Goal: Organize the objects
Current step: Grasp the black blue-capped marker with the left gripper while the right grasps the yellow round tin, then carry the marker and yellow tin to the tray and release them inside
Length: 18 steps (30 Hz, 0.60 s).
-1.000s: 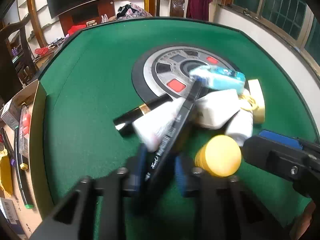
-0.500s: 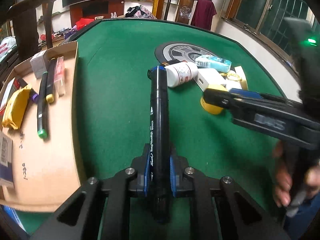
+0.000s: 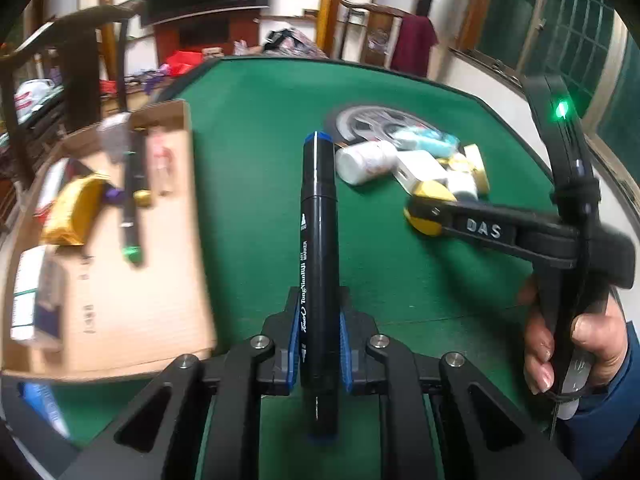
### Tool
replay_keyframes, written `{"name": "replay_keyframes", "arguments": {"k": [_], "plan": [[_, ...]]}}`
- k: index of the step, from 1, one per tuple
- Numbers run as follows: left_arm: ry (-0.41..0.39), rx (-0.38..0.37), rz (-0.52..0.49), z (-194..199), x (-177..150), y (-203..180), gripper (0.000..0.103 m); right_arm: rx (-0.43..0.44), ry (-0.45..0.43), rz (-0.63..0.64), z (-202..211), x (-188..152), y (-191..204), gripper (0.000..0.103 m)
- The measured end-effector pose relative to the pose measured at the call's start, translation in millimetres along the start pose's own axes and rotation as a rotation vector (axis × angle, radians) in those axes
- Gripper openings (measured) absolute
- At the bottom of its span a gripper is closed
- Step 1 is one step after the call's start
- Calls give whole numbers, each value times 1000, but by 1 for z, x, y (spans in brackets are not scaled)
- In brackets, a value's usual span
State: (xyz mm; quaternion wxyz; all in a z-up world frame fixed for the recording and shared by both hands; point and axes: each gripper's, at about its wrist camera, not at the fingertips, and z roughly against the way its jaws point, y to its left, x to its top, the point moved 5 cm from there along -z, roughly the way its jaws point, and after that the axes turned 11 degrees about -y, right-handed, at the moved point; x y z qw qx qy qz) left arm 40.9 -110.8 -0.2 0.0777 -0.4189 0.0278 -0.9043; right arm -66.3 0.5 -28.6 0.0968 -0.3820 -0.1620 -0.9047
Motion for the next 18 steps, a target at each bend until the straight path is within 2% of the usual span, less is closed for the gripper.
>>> {"name": "replay_keyframes", "arguments": {"k": [4, 18], "plan": [[-7, 15, 32, 13, 6, 11, 16, -3, -16, -16, -1, 0, -1, 44], [-50, 79, 23, 38, 10, 16, 16, 5, -35, -101, 3, 1, -17, 44]]}}
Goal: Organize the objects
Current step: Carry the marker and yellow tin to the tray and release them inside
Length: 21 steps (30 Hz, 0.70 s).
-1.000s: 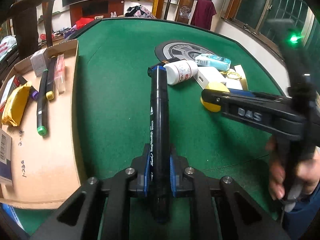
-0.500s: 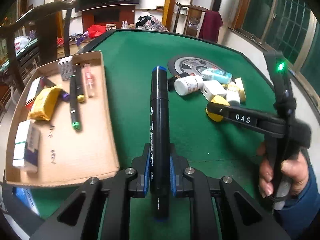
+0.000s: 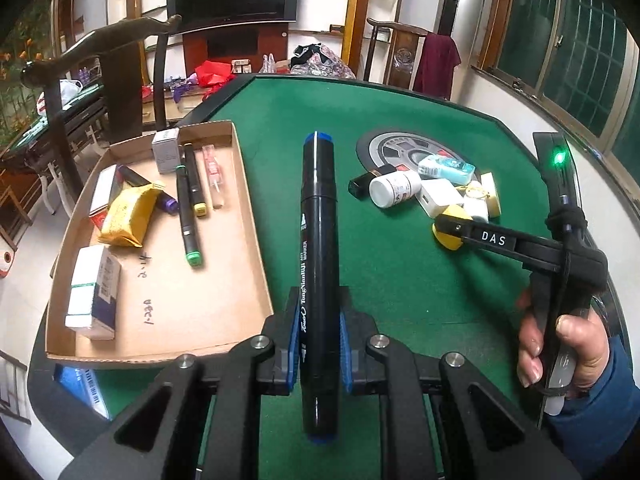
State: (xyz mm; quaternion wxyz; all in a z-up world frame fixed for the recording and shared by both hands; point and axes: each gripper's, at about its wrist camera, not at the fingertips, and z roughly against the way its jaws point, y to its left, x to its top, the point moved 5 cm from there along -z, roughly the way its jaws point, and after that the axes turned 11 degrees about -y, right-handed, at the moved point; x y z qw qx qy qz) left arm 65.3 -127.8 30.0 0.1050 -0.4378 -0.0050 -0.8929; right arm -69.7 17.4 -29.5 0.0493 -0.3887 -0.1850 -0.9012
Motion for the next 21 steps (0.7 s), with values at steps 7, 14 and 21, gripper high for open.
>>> {"name": "replay_keyframes", "arguments": {"k": [7, 14, 21], "plan": [[-12, 22, -2, 10, 2, 5, 16, -7, -9, -12, 1, 0, -3, 44], [-23, 18, 3, 13, 3, 3, 16, -9, -13, -57, 3, 4, -10, 44], [-40, -33, 37, 9, -2, 1, 16, 28, -78, -32, 23, 14, 2, 44]]}}
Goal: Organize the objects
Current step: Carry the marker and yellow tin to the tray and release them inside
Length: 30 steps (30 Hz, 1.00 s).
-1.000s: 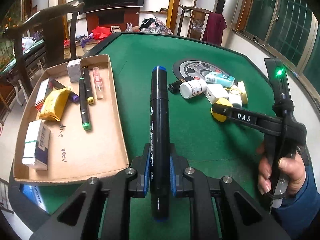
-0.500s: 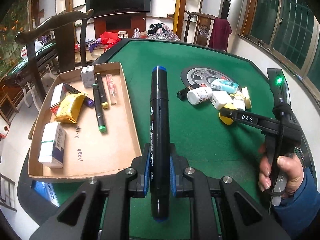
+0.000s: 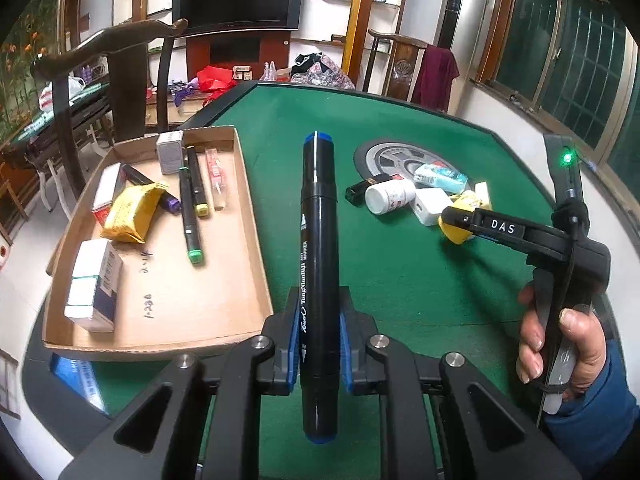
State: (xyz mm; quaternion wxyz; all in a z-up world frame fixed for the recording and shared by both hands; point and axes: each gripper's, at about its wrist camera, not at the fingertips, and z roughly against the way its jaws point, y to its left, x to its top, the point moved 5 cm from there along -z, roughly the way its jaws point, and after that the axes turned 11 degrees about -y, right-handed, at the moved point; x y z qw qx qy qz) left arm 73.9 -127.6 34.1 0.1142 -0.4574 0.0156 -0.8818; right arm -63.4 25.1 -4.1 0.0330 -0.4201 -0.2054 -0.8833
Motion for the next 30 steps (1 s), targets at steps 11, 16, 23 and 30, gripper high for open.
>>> {"name": "replay_keyframes", "arguments": {"k": [11, 16, 23, 30], "plan": [[-31, -125, 87, -6, 2, 12, 16, 106, -55, 117, 28, -8, 57, 44], [-78, -99, 162, 4, 13, 50, 16, 169, -38, 151, 31, -15, 88, 44], [-82, 8, 259, -2, 12, 112, 16, 284, 19, 182, 23, -17, 141, 44], [-33, 40, 295, -23, 0, 133, 16, 348, 93, 281, 3, -26, 208, 45]]}}
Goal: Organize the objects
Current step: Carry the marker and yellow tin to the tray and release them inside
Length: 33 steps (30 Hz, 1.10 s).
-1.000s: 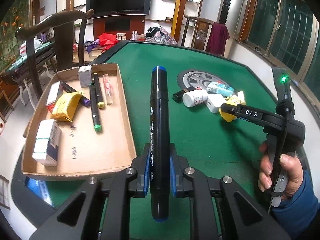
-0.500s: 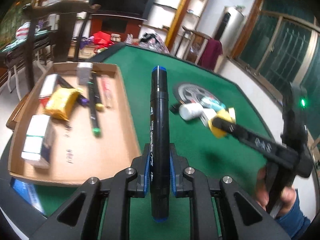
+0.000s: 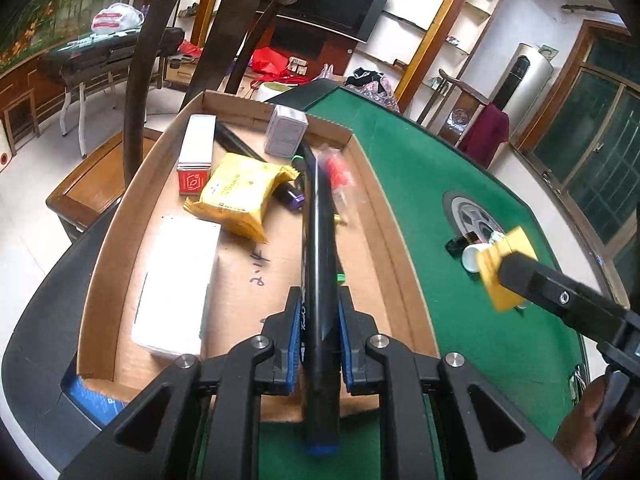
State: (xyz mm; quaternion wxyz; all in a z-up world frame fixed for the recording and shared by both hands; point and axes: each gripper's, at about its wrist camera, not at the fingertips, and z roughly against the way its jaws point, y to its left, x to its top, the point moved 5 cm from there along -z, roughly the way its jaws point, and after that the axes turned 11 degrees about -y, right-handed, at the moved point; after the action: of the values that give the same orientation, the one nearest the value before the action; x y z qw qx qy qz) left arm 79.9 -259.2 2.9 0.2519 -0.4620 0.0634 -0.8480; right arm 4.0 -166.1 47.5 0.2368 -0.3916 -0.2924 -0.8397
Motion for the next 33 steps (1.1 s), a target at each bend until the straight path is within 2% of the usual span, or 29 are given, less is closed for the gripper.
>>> {"name": "replay_keyframes", "arguments": {"k": [2, 10, 18, 26, 29, 33], "plan": [[4, 6, -2, -4, 0, 2, 16, 16, 44, -1, -17, -2, 8, 45], [0, 12, 14, -8, 0, 11, 16, -14, 166, -27, -66, -19, 6, 45], [-26, 78, -37, -19, 0, 12, 16, -14, 230, -103, -94, -20, 4, 45], [-33, 89, -17, -13, 3, 23, 16, -43, 228, -97, -112, -16, 7, 45], [-36, 90, -18, -10, 4, 24, 16, 7, 231, -81, -113, -17, 14, 46], [-42, 86, -19, -6, 5, 22, 16, 33, 210, -83, -109, -12, 13, 50]]}}
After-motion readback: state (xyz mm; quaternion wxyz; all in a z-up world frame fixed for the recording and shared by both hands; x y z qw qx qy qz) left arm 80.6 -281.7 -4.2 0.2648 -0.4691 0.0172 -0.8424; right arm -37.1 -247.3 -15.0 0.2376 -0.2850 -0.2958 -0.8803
